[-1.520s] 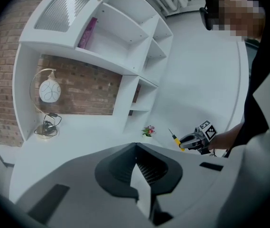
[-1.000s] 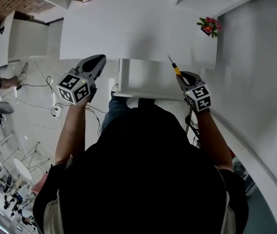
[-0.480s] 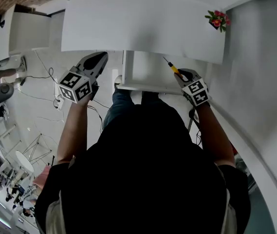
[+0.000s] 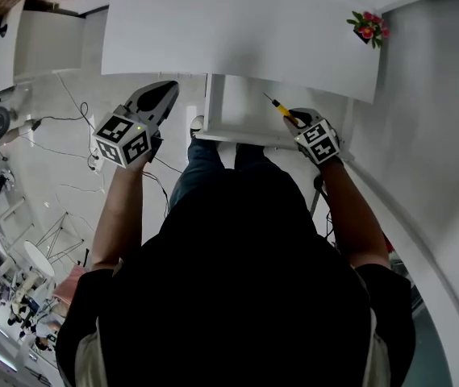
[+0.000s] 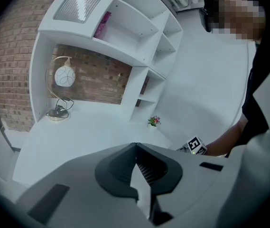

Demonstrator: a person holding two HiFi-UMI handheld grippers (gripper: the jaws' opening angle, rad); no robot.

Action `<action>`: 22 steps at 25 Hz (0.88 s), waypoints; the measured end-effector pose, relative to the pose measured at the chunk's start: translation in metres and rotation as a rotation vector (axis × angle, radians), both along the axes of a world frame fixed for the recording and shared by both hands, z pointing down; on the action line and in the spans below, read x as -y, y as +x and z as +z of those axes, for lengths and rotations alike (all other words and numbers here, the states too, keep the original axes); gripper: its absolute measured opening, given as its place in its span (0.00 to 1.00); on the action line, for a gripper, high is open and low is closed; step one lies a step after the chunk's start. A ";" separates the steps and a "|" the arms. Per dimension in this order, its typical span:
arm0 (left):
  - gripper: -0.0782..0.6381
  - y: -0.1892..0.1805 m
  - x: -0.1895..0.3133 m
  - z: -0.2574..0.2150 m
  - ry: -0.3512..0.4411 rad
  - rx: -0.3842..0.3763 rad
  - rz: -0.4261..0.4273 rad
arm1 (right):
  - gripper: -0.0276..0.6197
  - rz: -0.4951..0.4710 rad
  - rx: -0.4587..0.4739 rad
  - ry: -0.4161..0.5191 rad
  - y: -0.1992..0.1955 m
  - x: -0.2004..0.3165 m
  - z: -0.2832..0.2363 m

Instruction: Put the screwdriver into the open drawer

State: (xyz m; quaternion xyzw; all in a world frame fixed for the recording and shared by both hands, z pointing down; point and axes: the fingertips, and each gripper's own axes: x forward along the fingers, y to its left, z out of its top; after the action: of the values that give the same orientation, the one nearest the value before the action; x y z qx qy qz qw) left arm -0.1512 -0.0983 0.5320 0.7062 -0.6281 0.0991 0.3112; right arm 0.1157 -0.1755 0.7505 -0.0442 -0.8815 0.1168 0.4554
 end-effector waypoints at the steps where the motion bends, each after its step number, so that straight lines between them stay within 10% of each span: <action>1: 0.13 0.000 -0.001 0.001 -0.001 0.001 0.000 | 0.17 -0.003 -0.003 -0.002 -0.001 -0.001 0.004; 22: 0.13 -0.011 -0.028 0.024 -0.052 -0.029 -0.004 | 0.17 -0.026 -0.104 0.007 -0.004 0.001 0.094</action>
State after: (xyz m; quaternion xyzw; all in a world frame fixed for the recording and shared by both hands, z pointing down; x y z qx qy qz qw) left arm -0.1621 -0.0705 0.5560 0.6980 -0.6223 0.1043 0.3387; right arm 0.1116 -0.1762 0.8444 -0.0478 -0.8565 0.1099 0.5020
